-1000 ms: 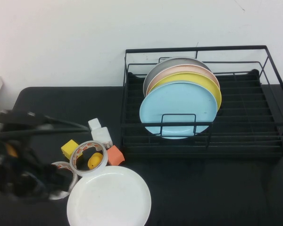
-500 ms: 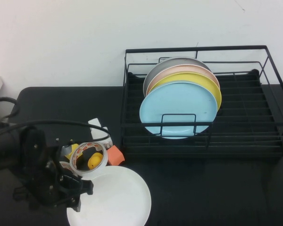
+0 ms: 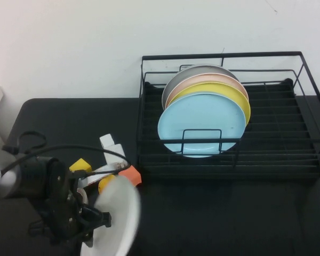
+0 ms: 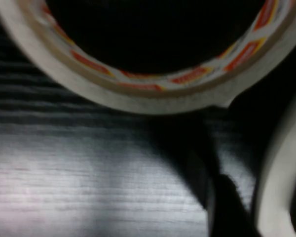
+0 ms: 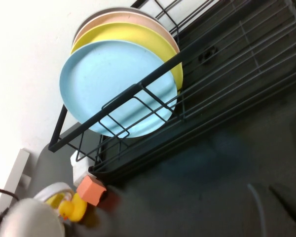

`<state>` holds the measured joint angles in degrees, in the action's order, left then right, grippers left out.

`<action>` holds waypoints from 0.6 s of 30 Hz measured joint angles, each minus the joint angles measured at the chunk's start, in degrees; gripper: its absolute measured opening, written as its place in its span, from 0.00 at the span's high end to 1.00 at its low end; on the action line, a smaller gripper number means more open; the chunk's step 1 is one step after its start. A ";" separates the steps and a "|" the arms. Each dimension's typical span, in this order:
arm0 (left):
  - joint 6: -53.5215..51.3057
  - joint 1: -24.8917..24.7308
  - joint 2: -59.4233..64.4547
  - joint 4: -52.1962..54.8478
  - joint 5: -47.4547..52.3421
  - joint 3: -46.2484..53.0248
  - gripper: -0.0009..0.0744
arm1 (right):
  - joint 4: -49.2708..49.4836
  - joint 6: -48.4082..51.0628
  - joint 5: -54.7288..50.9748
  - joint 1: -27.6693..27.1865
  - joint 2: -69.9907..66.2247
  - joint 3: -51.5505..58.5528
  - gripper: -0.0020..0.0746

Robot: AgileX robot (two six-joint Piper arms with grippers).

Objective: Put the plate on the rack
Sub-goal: Pick up the plate from the table

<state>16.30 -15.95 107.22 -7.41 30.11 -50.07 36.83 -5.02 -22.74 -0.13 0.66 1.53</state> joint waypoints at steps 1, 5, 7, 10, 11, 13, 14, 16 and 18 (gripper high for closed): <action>0.00 0.00 0.27 -0.19 0.00 -0.30 0.64 | 0.00 0.00 0.00 0.00 0.00 0.00 0.98; 0.00 0.00 1.10 -0.30 -0.11 -0.75 0.64 | 0.00 0.00 0.00 0.00 0.00 0.00 0.98; 0.00 0.00 1.25 -0.69 -0.19 -0.85 0.64 | 0.00 0.00 0.00 0.00 0.00 0.00 0.98; 0.00 0.00 1.38 -0.83 -0.34 -0.85 0.64 | 0.00 0.00 0.00 0.00 0.00 0.00 0.98; 0.00 0.00 1.38 -0.93 -0.51 -0.85 0.64 | 0.00 0.00 0.00 0.00 0.00 0.00 0.98; 0.00 0.00 1.38 -1.49 -0.63 -0.85 0.64 | 0.00 0.08 0.00 0.00 0.00 0.00 0.98; -0.10 0.00 1.38 -2.07 -0.63 -0.85 0.64 | 0.00 0.08 0.00 0.00 0.00 0.00 0.98; -1.48 0.00 1.38 -3.85 -0.63 -0.85 0.64 | 0.04 0.08 0.00 0.00 0.00 0.00 0.98; -3.95 0.07 1.38 -6.65 -0.63 -0.85 0.64 | 0.04 0.08 0.00 0.00 0.00 0.00 0.98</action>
<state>12.35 -15.88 108.59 -14.05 29.48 -50.92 36.87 -4.94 -22.74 -0.13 0.66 1.53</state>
